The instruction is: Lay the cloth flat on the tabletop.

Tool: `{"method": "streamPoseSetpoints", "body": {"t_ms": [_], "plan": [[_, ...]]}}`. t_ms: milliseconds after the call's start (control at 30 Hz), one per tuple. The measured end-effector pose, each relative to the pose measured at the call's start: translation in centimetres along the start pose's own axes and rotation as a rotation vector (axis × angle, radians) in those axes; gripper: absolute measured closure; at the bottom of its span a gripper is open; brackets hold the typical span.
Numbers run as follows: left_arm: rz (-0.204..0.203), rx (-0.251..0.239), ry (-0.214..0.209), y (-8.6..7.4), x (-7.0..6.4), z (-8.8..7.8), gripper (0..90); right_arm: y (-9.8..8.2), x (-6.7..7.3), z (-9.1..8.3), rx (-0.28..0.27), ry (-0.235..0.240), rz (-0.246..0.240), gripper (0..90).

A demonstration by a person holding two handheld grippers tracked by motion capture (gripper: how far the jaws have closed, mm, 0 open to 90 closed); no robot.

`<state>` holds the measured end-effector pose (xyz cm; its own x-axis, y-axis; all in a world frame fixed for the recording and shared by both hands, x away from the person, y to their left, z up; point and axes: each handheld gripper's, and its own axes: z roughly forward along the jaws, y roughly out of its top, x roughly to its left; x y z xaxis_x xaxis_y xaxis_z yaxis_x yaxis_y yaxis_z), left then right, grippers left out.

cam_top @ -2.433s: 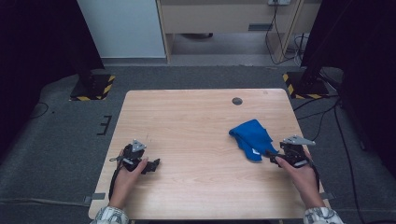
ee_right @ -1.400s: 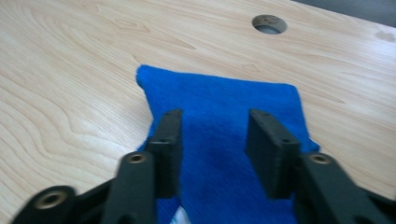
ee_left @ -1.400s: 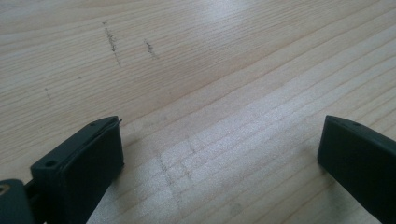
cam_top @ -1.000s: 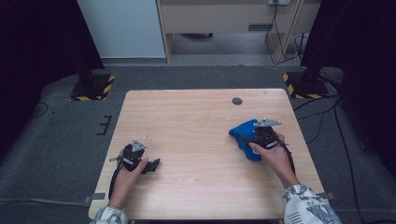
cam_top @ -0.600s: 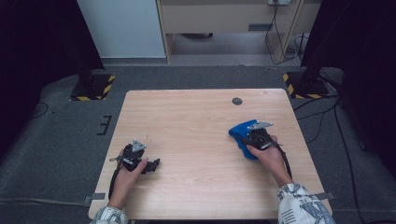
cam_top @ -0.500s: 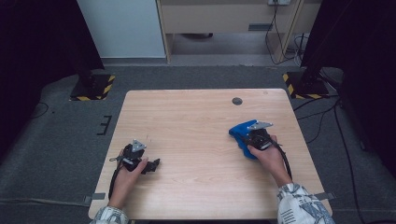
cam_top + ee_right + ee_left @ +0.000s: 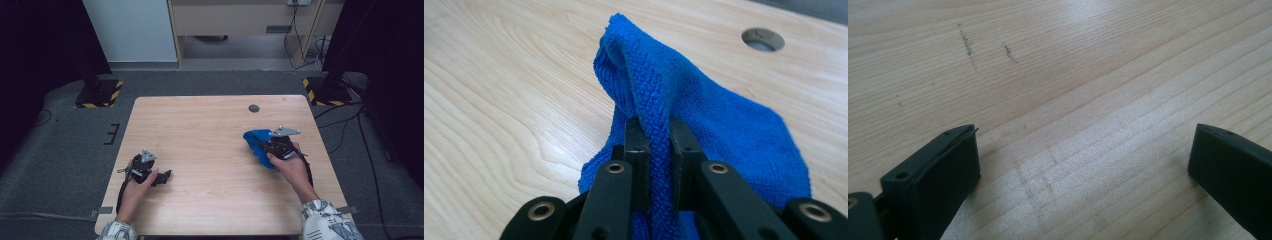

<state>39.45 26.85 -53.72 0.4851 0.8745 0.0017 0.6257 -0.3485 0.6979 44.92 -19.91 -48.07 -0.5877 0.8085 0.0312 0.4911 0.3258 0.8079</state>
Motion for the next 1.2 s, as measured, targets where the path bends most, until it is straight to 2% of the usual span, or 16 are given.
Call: {"method": "streamPoseSetpoints", "body": {"t_ms": [267, 533, 700, 1200], "plan": [[0.000, 0.000, 0.000, 0.0, 0.0, 0.0, 0.0, 1.0, 0.8, -0.6, -0.027, 0.024, -0.004, 81.6], [0.001, 0.000, -0.001, 0.0, 0.0, 0.0, 0.0, 2.1, 2.1, -0.8, -0.051, 0.057, -0.014, 81.8], [0.000, 0.000, -0.001, 0.0, 0.0, 0.0, 0.0, 2.8, 3.2, -1.0, -0.069, 0.085, -0.013, 81.9], [0.001, 0.000, -0.001, 0.0, 0.0, 0.0, 0.0, 4.1, 6.7, -1.5, -0.083, 0.154, -0.065, 81.9]]}}
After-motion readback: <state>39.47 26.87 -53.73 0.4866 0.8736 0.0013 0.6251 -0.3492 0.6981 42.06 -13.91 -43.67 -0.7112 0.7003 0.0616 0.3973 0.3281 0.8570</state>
